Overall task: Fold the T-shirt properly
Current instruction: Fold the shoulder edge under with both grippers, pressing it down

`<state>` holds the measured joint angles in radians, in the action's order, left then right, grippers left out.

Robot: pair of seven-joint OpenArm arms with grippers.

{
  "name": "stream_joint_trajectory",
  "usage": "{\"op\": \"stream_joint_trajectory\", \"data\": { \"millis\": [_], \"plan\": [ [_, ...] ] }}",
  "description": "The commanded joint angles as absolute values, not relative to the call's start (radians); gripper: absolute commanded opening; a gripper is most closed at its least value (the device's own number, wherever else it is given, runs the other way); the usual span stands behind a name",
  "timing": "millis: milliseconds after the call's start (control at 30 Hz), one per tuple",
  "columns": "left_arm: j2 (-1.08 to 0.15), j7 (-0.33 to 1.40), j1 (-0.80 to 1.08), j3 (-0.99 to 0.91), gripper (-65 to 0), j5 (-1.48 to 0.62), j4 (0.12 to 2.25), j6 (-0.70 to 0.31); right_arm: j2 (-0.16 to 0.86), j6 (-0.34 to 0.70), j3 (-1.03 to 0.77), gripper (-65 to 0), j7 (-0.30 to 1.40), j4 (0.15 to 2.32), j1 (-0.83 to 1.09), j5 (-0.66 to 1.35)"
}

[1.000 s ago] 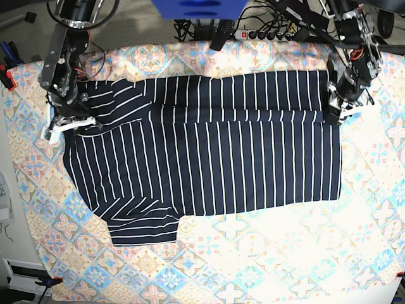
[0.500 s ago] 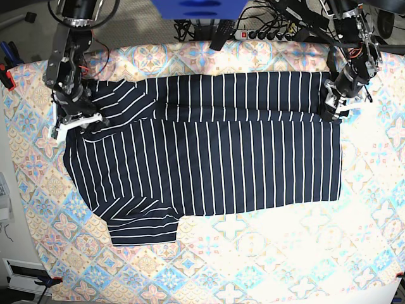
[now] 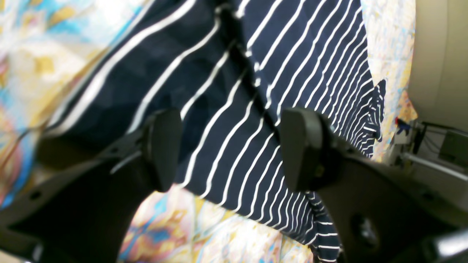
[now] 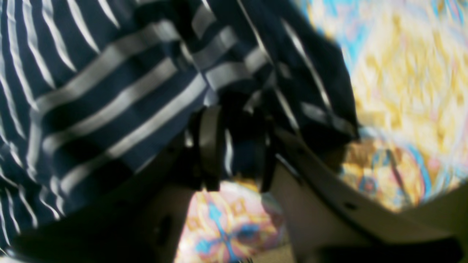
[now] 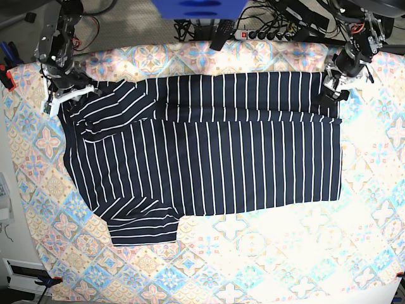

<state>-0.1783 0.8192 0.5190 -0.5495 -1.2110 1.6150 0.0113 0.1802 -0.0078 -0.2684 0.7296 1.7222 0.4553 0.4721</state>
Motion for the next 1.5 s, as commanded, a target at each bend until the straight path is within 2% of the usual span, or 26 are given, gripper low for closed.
{"op": "stream_joint_trajectory", "data": {
  "millis": [0, 100, 333, 833, 1200, 1233, 1300, 1467],
  "plan": [
    [-0.189, 0.816, 0.535, -0.555, -23.4, -1.227, 1.626, 0.002, 0.189, -0.002, -0.274, -45.1, 0.704, 1.741, 0.46, 0.475],
    [-0.185, 0.816, 0.541, -0.55, -23.4, -1.233, 1.58, 0.002, 0.186, -0.002, -0.274, -42.1, 0.702, 1.741, 0.475, 0.475],
    [-0.179, 0.816, 0.526, -0.55, -23.7, -1.234, 1.465, 0.002, 0.185, -0.002, -0.274, -42.9, 0.702, 1.741, 0.475, 0.476],
    [-0.162, 0.814, 0.615, -0.555, -23.9, -1.325, 1.524, 0.002, 0.185, -0.002, -0.274, -42.9, 0.702, 1.733, 0.475, 0.476],
    [-0.157, 0.814, 0.486, -0.555, -24.6, -1.264, 1.422, 0.002, 0.185, -0.002, -0.272, -42.9, 0.702, 1.733, 0.476, 0.476],
    [-0.157, 0.814, 0.475, -0.555, -26.4, -1.256, 1.414, 0.002, 0.185, -0.002, -0.272, -42.9, 0.702, 1.733, 0.478, 0.476],
    [-0.157, 0.816, 0.458, -0.55, -34.3, -1.253, 1.4, 0.002, 0.185, -0.002, -0.272, -42.9, 0.702, 1.733, 0.479, 0.476],
    [-0.159, 0.816, 0.458, -0.55, -64.3, -1.25, 1.392, 0.004, 0.183, -0.002, -0.274, -45.0, 0.702, 1.733, 0.503, 0.479]
  ]
}}
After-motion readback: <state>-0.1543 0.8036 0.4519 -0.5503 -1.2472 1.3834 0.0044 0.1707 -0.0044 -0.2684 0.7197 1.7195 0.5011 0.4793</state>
